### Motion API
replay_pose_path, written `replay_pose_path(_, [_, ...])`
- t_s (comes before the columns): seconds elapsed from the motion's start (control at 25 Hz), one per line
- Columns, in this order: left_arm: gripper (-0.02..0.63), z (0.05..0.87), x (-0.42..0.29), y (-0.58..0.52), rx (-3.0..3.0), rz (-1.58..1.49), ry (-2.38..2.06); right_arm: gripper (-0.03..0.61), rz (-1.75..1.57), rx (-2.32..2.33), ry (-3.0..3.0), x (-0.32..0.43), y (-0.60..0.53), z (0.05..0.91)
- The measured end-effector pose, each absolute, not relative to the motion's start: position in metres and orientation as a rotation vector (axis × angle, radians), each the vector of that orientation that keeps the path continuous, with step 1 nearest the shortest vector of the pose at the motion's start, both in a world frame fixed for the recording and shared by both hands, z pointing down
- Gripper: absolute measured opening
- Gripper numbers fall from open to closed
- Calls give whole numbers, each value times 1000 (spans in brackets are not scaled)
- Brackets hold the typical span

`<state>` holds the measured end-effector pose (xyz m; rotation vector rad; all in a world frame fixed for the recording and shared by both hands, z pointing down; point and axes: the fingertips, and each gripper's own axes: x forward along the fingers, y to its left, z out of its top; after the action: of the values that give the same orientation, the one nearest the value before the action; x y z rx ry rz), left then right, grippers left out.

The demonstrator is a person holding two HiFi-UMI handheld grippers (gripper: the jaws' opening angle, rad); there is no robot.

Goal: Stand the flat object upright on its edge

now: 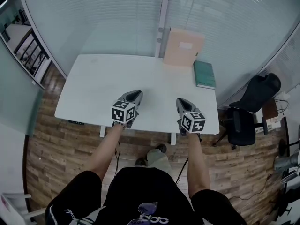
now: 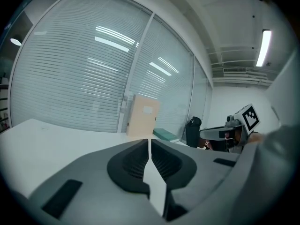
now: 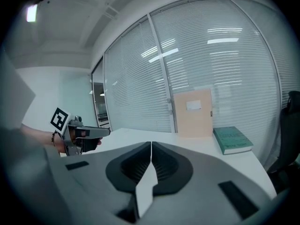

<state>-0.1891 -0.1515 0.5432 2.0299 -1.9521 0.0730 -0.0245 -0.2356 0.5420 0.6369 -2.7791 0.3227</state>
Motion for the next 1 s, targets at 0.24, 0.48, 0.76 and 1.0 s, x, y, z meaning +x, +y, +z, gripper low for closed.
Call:
replay_pose_path(0.24, [29,548,-179,-144,2037,62,-1932,23,328,656,-2768,-13,-228,549])
replay_pose_path(0.48, [21,551,-172,-134,2039,60,-1916,23,344,654,-2766,-5,-219,553])
replay_pose_path(0.76, [20,554,-162,-123,2048,75,-1910,22,351,637,-2769,0,-207,557])
replay_pose_path(1.0, [20,554,-161,-118,2040,75,-1917,23,334,631,-2762,6,-205,559])
